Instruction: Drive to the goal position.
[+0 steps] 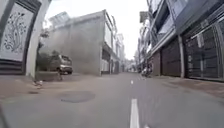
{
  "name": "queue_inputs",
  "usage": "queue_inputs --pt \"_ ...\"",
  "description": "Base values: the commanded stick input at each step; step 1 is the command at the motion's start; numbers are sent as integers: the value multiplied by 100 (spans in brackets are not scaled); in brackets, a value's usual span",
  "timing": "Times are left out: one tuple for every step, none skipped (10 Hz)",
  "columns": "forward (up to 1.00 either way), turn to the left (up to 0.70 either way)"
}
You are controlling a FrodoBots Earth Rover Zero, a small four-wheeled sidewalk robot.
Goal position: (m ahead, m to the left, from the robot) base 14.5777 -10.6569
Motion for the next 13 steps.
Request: queue_inputs --pt "100 -35" --pt "100 -31" --pt "100 -26" --pt "100 -21" --pt "100 -17" --pt "100 -12" --pt "100 -7" --pt "100 -2" --pt "100 3" --pt "100 5" --pt "100 5" --pt "100 5" --pt "100 2"
